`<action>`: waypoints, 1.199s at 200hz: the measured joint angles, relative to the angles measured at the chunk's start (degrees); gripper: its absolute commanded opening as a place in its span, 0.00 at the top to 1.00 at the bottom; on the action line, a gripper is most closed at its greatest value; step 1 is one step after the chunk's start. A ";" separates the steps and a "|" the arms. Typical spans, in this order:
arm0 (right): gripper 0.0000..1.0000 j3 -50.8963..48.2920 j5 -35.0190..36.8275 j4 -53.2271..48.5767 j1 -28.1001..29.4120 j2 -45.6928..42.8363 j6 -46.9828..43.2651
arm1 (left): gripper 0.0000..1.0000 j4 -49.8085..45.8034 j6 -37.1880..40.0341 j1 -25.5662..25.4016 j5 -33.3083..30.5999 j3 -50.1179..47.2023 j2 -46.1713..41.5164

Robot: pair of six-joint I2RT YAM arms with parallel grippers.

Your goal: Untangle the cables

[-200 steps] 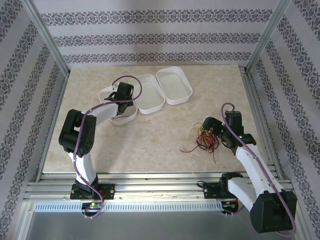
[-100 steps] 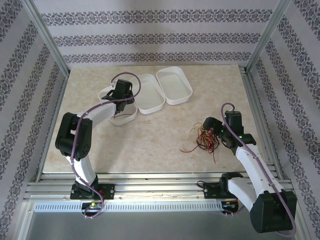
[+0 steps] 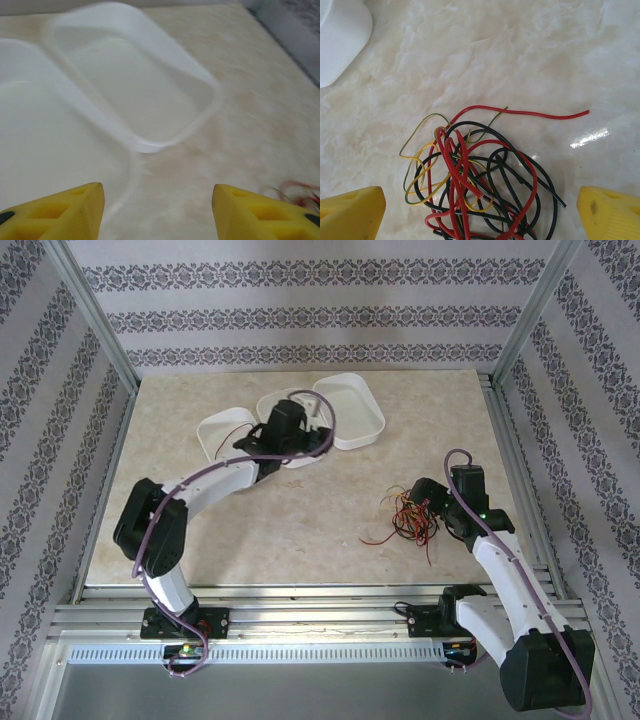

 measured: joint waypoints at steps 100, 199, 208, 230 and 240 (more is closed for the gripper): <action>0.12 3.34 -3.23 -5.92 0.00 4.87 -2.29 | 0.57 11.45 22.67 -15.04 19.21 -11.34 4.72; 0.07 4.31 -4.79 -5.73 0.00 6.84 -2.40 | 0.59 -8.46 37.22 -14.95 25.77 -4.07 9.40; 0.07 4.31 -4.79 -5.70 0.00 6.84 -2.38 | 0.60 -9.33 38.95 -14.95 26.12 -3.93 9.75; 0.07 4.31 -4.81 -5.51 0.00 6.82 -2.38 | 0.60 -11.02 43.58 -14.99 27.02 -3.98 9.90; 0.07 4.31 -4.81 -5.49 0.00 6.80 -2.38 | 0.60 -11.08 45.94 -14.99 27.21 -4.15 9.90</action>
